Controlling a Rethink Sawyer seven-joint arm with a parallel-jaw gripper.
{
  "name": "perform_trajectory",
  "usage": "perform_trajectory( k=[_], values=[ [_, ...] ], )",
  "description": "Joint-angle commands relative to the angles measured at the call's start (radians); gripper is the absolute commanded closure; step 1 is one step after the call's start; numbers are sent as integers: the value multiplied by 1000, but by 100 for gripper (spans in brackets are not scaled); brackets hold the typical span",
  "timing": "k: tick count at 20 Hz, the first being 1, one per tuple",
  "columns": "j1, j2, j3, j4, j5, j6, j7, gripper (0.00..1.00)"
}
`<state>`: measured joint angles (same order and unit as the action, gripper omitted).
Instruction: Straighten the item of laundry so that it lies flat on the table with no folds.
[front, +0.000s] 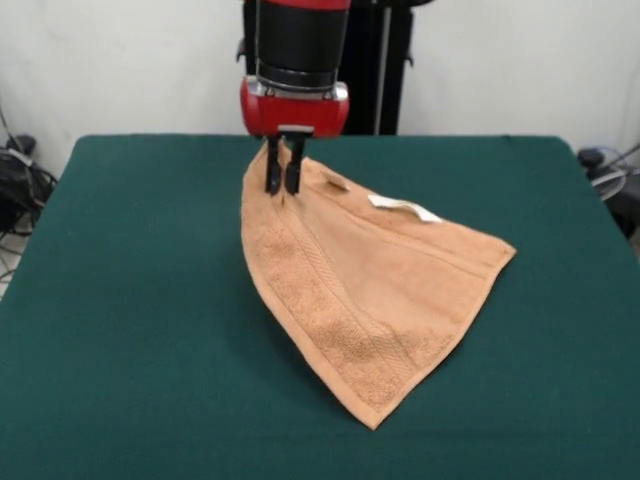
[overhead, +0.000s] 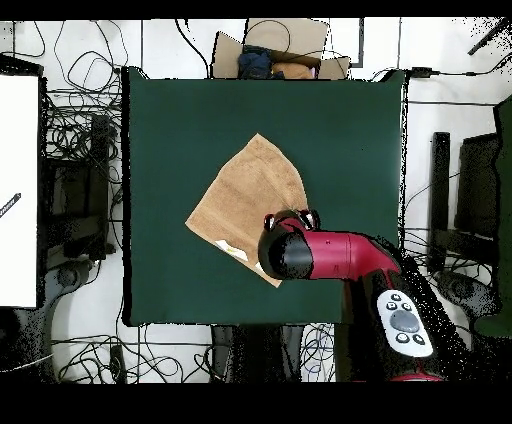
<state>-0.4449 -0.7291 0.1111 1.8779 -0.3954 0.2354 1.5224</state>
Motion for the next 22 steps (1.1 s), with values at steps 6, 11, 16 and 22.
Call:
perform_trajectory(
  k=[6,11,16,22],
  values=[
    [-60,91,102,54,-9,-39,96,0],
    [-79,92,123,66,-9,-35,92,0],
    [-101,92,149,78,-9,-27,81,0],
    [-119,96,172,78,-4,-31,89,0]
  ],
)
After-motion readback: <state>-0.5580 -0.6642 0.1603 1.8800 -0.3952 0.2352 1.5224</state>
